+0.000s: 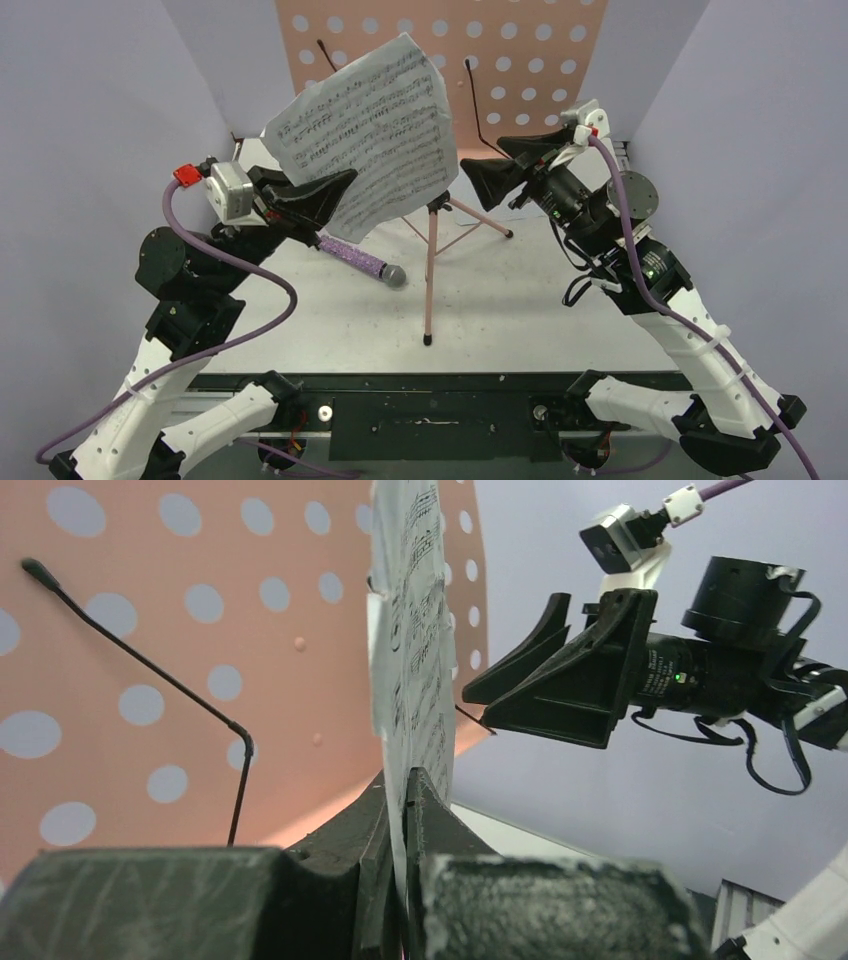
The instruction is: Set up the instrument practice props
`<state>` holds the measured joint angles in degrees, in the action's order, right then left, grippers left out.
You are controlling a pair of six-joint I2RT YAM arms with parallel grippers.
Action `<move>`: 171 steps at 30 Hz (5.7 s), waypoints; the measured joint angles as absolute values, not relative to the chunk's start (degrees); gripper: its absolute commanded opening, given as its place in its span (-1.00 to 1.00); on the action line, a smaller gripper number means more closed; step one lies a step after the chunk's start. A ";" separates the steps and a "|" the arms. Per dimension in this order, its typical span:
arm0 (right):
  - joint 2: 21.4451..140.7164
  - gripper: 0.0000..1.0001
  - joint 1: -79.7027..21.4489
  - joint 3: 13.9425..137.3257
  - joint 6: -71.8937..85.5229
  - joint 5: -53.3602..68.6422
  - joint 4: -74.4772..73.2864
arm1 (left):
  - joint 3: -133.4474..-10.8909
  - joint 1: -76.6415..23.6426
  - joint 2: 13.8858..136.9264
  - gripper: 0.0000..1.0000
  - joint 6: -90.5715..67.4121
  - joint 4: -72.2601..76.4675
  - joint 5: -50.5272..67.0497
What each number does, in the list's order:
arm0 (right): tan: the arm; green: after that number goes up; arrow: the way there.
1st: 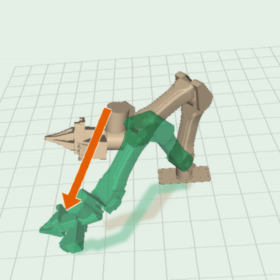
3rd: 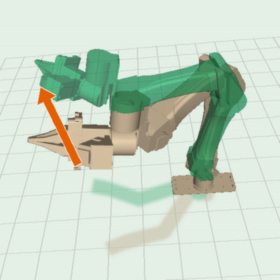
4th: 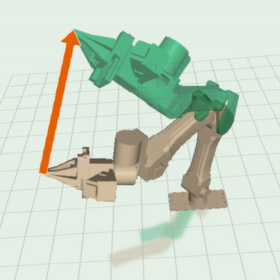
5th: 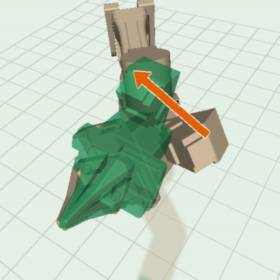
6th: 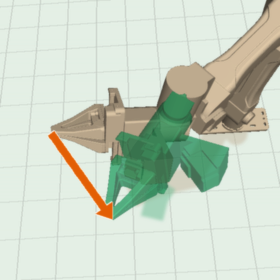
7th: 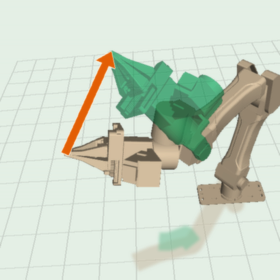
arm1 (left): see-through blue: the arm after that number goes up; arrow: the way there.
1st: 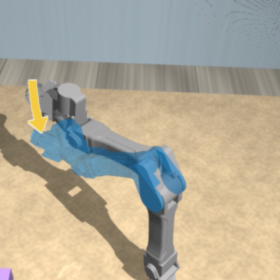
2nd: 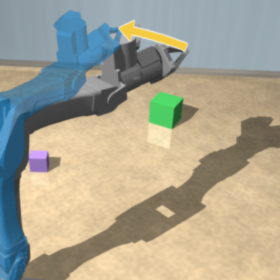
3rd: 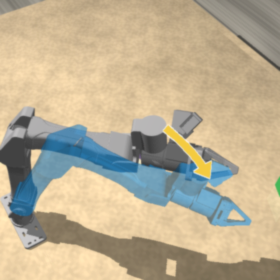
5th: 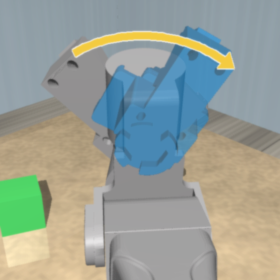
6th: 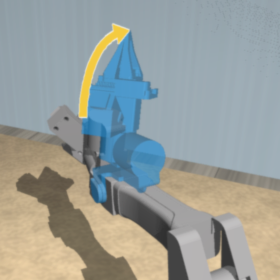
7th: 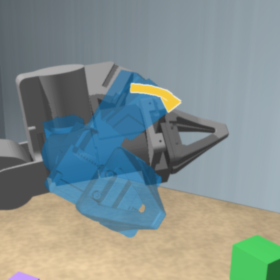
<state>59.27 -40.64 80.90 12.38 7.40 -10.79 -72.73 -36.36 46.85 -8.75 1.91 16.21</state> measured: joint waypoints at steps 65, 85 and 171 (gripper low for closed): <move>63.44 -0.89 -40.49 83.26 5.54 9.89 -7.81 | -96.05 -36.27 66.50 -1.00 -1.76 2.52 8.80; 59.66 -0.89 -40.49 77.58 3.42 13.63 -2.22 | -96.05 -36.27 66.81 -1.00 -1.28 3.05 10.94; 61.49 -0.89 -40.49 80.05 7.35 17.78 -3.55 | -82.87 -38.89 65.58 0.20 -5.52 1.56 10.76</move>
<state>61.49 -40.49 80.05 7.35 17.78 -3.55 -82.87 -38.89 65.58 -5.52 1.56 10.76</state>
